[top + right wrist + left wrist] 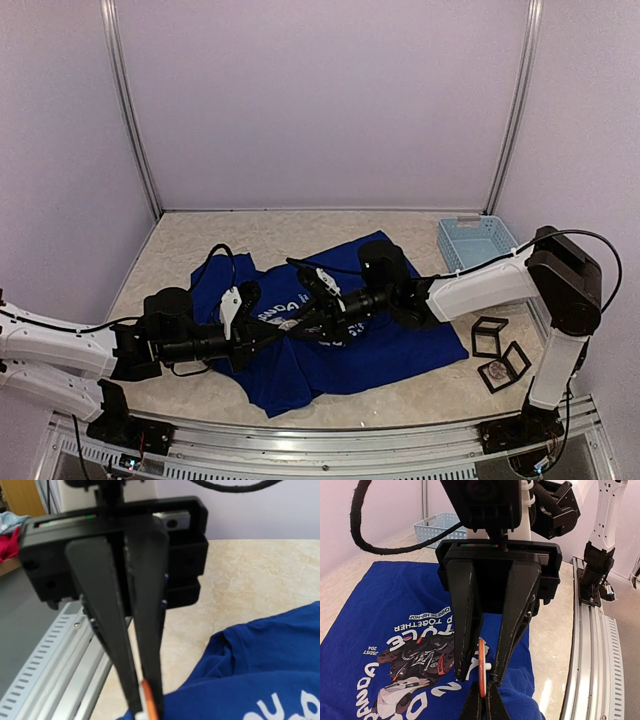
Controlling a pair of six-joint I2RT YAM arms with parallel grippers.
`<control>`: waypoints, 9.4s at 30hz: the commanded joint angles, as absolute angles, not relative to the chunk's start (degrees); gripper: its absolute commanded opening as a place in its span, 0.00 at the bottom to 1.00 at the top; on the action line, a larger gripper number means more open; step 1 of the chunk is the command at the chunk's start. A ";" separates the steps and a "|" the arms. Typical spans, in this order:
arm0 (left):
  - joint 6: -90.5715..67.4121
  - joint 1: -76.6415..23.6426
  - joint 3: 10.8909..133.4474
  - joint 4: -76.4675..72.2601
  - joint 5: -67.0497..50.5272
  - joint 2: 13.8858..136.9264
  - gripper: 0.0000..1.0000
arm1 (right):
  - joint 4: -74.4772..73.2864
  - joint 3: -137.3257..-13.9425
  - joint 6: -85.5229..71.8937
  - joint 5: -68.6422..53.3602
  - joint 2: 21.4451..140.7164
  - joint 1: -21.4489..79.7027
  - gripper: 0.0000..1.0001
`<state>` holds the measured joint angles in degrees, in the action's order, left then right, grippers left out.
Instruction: Pin the brooch onto the clothing
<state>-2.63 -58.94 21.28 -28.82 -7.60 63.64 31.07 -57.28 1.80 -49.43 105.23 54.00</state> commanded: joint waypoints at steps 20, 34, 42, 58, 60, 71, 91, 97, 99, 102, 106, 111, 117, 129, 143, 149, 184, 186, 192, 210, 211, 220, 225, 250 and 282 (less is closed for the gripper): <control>-1.58 -60.05 22.07 -30.40 -8.78 62.49 0.00 | 36.08 -58.03 -14.32 -44.53 107.36 52.44 0.01; -1.84 -60.34 21.97 -30.15 -8.36 62.55 0.00 | 45.47 -53.59 -20.37 -40.87 106.60 52.12 0.13; -1.76 -60.57 21.89 -29.93 -7.79 62.40 0.00 | 45.98 -52.51 -20.21 -40.37 106.09 51.90 0.15; 1.10 -62.84 22.45 -27.07 5.00 65.47 0.00 | 36.12 -50.59 -9.63 -42.92 98.51 51.11 0.41; 2.18 -63.55 22.43 -26.52 7.77 65.46 0.00 | 33.80 -50.54 -8.06 -41.80 97.46 50.98 0.42; 13.51 -75.28 35.66 -7.02 36.50 84.28 0.00 | 14.13 -50.45 -5.22 -13.68 90.91 50.27 0.42; 5.00 -85.03 57.73 40.78 18.26 87.98 0.80 | 6.75 -45.83 -9.22 0.11 86.21 45.74 0.39; -6.84 -60.80 52.59 19.51 13.61 71.74 0.82 | 1.23 -54.74 -8.56 2.86 95.06 37.59 0.20; -16.43 -48.87 47.79 11.14 11.88 69.53 0.68 | -0.24 -58.28 -8.44 3.18 99.42 35.69 0.12; -26.17 -36.39 43.23 8.91 11.70 72.79 0.54 | -2.92 -62.90 -8.92 4.12 105.40 33.11 0.00; -28.77 -30.89 43.72 7.60 16.45 83.42 0.46 | -4.74 -67.89 -9.83 4.06 112.06 30.11 0.00; -30.01 -27.10 51.47 4.88 17.48 99.61 0.44 | -6.79 -71.87 -11.29 3.86 118.42 27.82 0.00; -28.83 -21.37 70.00 7.41 14.80 119.07 0.44 | -7.60 -74.83 -12.86 3.15 122.93 24.20 0.00; -15.26 -18.47 111.72 16.09 14.66 138.89 0.69 | -16.64 -91.63 -8.52 2.82 128.97 22.57 0.00; -31.31 -28.63 52.12 6.74 15.47 92.60 0.76 | -25.82 -69.99 -13.98 8.30 103.66 32.90 0.23; -33.71 -29.07 41.28 5.22 15.03 88.50 0.78 | -26.43 -57.18 -20.18 10.46 96.13 35.42 0.43; -30.33 -21.35 42.49 3.70 14.04 80.77 0.00 | -29.64 -46.37 -20.87 7.97 89.69 31.18 0.00; -29.99 -21.07 43.72 3.48 15.22 81.88 0.00 | -30.37 -47.55 -20.29 8.26 89.90 31.09 0.00; -30.49 -16.94 47.06 1.34 19.67 88.79 0.00 | -30.59 -50.12 -19.10 8.70 90.05 30.57 0.00; -27.34 -45.97 50.84 19.26 30.52 83.05 0.59 | -26.73 -52.16 -17.03 6.00 92.48 29.38 0.00; -27.12 -47.70 50.18 20.54 27.82 82.91 0.55 | -26.64 -52.06 -17.05 5.98 92.54 29.36 0.00; -23.31 -53.20 51.82 26.80 21.20 95.02 0.72 | -26.90 -52.08 -17.23 5.79 92.69 29.29 0.00; -23.95 -50.52 50.24 23.88 15.71 98.10 0.74 | -26.73 -51.22 -17.36 5.88 91.46 29.35 0.00; -40.23 -62.90 40.32 39.81 0.39 76.73 0.00 | -30.92 -51.37 -17.32 7.47 89.63 26.73 0.00; -26.78 -41.88 54.81 30.11 4.21 76.45 0.63 | -37.36 -74.03 -14.68 9.14 99.65 26.73 0.30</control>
<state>-31.09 -50.92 57.12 41.54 -1.91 71.07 -38.26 -69.32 -15.84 5.45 94.08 27.22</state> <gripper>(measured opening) 0.649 0.276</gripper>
